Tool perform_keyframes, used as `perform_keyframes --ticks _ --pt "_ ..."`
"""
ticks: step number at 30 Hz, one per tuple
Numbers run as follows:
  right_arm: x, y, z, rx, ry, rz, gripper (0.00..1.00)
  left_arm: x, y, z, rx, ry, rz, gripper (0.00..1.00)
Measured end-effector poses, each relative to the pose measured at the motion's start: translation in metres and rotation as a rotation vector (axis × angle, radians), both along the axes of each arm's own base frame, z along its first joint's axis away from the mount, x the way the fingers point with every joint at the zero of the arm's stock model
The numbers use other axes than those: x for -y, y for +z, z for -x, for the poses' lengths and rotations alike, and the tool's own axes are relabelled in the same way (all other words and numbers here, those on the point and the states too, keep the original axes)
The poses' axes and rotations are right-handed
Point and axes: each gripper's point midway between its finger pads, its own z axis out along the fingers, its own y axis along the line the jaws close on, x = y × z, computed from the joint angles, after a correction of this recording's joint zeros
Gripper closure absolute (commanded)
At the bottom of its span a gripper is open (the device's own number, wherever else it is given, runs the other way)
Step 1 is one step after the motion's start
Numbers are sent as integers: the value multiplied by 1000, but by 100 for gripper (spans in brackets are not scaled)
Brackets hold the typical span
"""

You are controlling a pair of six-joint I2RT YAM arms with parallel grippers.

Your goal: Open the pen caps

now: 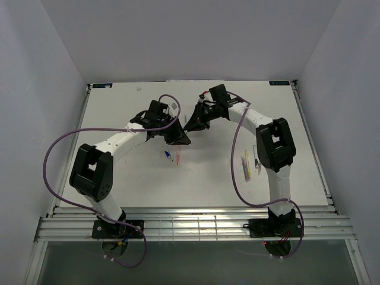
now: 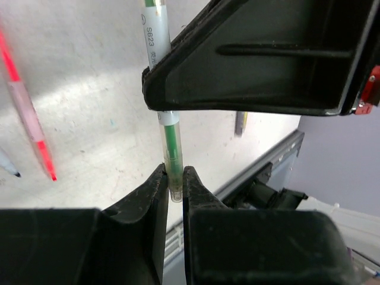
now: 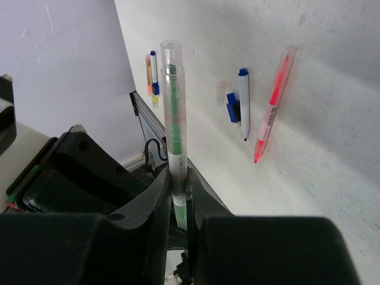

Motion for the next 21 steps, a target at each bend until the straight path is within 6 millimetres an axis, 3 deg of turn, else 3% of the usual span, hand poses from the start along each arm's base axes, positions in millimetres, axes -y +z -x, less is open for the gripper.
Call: perform_keyframes --ticks 7,11,14,18,21 --pt "-12 -2 -26 -40 -8 14 92 -10 -1 -16 81 65 -24 100" --pt "-2 4 -65 46 -90 20 92 -2 -19 29 -40 -22 -41 100" --pt "10 12 -85 94 -137 26 92 4 -26 52 -91 -73 -49 100" --pt "23 18 -103 158 -168 48 92 -1 -30 58 -105 -66 -79 100" --pt "28 5 -93 167 -152 88 92 -12 -30 55 -94 -32 -147 100"
